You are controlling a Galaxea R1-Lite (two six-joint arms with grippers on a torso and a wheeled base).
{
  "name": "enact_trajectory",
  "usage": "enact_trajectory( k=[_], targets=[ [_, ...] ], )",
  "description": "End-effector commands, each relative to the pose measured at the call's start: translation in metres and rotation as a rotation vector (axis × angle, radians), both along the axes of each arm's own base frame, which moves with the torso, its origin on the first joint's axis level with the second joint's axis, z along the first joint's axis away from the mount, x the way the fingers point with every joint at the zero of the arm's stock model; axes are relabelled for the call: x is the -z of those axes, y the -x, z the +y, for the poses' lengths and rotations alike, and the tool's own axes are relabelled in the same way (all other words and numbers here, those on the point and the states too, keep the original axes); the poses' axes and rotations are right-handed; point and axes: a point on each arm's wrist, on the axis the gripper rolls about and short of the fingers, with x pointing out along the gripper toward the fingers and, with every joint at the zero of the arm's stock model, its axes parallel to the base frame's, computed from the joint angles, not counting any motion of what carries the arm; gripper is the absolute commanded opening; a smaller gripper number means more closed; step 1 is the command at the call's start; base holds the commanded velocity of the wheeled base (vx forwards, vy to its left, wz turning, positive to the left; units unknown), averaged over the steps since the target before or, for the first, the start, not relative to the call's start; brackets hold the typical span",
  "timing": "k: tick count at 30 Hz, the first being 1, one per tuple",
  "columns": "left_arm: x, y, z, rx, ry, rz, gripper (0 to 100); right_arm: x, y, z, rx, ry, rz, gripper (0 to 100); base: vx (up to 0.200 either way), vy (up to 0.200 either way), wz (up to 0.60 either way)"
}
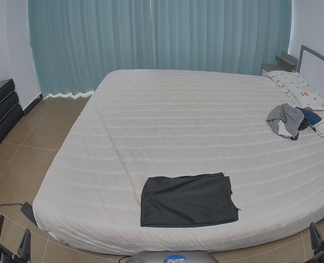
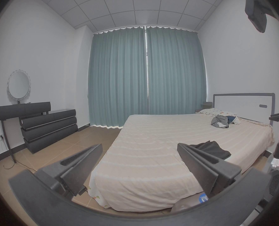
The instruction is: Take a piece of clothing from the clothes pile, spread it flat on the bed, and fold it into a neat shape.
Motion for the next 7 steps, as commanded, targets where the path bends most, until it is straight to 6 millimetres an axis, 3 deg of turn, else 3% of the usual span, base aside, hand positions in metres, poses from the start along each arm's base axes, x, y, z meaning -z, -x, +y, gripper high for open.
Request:
enact_trajectory(
  k=[1, 7],
  targets=[
    [0.0047, -0.0005, 0.0000, 0.001, 0.000, 0.007, 100, 0.0034, 0.0001, 0.0000, 0.001, -0.002, -0.001, 100, 0.000, 0.000, 0.00],
    [0.0047, -0.0005, 0.0002, -0.010, 0.027, 0.006, 100, 0.0034, 0.0001, 0.0000, 0.001, -0.016, -0.001, 100, 0.000, 0.000, 0.00]
  ],
)
